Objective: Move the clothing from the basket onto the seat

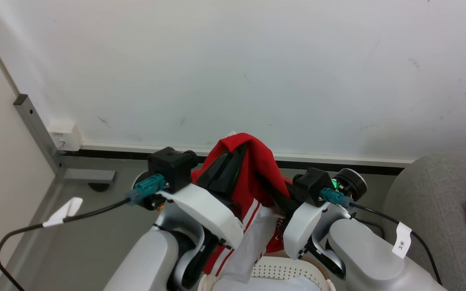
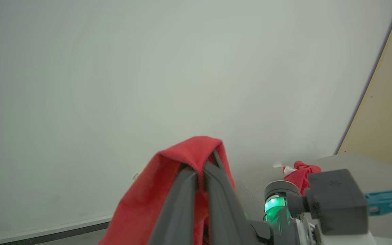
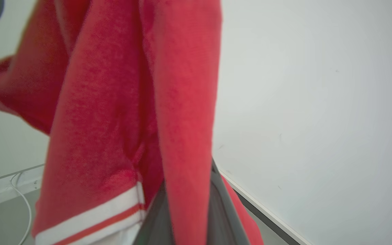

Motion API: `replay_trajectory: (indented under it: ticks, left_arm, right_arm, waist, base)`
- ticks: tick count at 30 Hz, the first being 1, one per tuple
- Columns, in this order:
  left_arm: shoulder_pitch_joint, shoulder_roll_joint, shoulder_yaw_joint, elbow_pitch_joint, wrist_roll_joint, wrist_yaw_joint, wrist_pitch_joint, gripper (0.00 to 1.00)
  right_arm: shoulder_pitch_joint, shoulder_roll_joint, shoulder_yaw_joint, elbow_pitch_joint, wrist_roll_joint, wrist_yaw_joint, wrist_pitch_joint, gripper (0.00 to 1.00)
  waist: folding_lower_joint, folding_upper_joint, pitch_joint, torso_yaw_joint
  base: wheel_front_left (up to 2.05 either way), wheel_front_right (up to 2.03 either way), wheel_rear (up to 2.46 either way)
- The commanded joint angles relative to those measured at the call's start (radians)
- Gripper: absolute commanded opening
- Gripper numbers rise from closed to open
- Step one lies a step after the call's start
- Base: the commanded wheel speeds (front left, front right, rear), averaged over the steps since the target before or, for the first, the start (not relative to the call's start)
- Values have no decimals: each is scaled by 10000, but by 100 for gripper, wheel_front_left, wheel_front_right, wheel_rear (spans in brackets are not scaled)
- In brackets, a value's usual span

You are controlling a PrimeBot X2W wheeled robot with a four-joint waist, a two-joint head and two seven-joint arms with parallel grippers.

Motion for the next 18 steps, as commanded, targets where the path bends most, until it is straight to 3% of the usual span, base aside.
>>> replay_trajectory:
  ticks: [1, 4, 6, 8, 9, 18]
  left_arm:
    - [-81, 3, 23, 51, -109, 23, -11, 0]
    - [-42, 51, 64, 130, -130, 50, -89, 0]
    - [-7, 75, 82, 187, -150, 62, -105, 16]
    - [55, 108, 81, 240, -126, 72, -139, 47]
    - [81, 134, 57, 262, -114, 73, -124, 100]
    - [283, 230, -107, 355, -213, 29, 54, 100]
  right_arm:
    - [-218, 21, 79, 54, 143, -26, -86, 0]
    - [-368, 21, 298, 210, 573, -26, -256, 0]
    - [-508, 26, 426, 306, 691, -26, -363, 0]
    - [-592, 25, 452, 441, 802, -26, -444, 0]
    - [-640, 26, 431, 509, 845, -26, -464, 0]
    - [-816, 29, 46, 722, 968, -26, -587, 0]
  waist:
    - [0, 0, -1, 10]
    - [0, 0, 7, 0]
    - [0, 0, 8, -21]
    - [0, 0, -3, -59]
    - [0, 0, -8, -77]
    - [0, 0, -27, -200]
  base:
    - [0, 0, 0]
    - [0, 0, 0]
    - [0, 0, 0]
    - [0, 0, 0]
    - [0, 0, 0]
    - [0, 0, 0]
